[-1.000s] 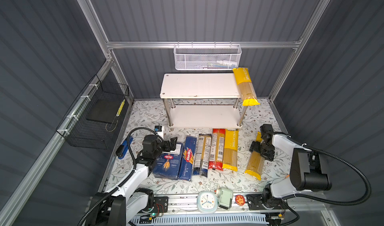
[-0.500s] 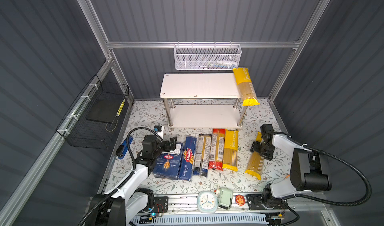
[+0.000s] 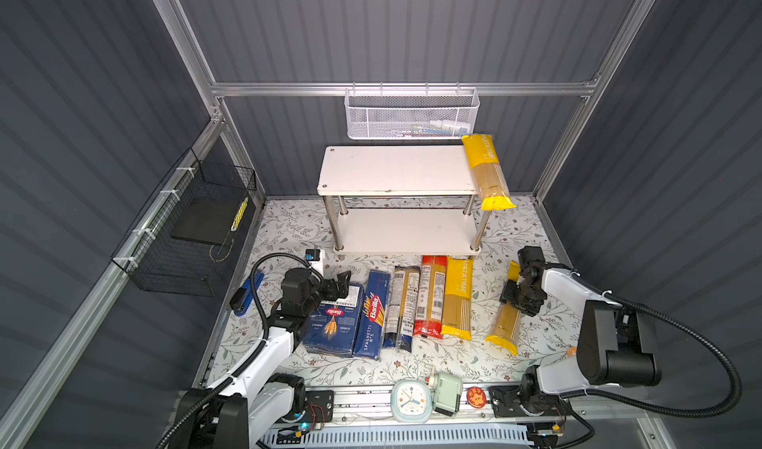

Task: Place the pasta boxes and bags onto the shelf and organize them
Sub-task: 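Close the right gripper on the yellow PASTATIME bag, then lift the yellow bag upright with the right gripper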

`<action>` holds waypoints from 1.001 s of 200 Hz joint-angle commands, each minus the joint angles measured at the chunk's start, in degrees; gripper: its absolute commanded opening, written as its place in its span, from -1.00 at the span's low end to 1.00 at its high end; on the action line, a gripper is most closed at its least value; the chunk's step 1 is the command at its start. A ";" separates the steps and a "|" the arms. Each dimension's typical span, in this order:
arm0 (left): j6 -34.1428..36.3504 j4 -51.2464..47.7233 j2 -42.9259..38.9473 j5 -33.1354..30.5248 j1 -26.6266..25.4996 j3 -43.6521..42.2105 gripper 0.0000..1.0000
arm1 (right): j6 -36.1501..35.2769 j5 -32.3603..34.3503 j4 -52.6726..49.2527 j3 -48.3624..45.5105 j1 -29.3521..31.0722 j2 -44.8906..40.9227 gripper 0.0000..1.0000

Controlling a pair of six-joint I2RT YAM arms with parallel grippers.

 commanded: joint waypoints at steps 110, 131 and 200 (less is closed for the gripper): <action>-0.69 -0.42 0.63 0.10 -0.23 1.05 0.99 | 0.07 -5.42 2.28 -4.27 0.20 -6.90 -0.37; -0.64 -0.41 0.63 0.00 -0.23 0.97 0.99 | 0.46 -6.95 3.17 -4.86 0.14 -8.09 -0.46; -0.66 -0.24 1.48 0.08 -0.23 1.30 0.99 | 0.68 -15.10 4.95 -5.02 0.14 -14.39 -0.60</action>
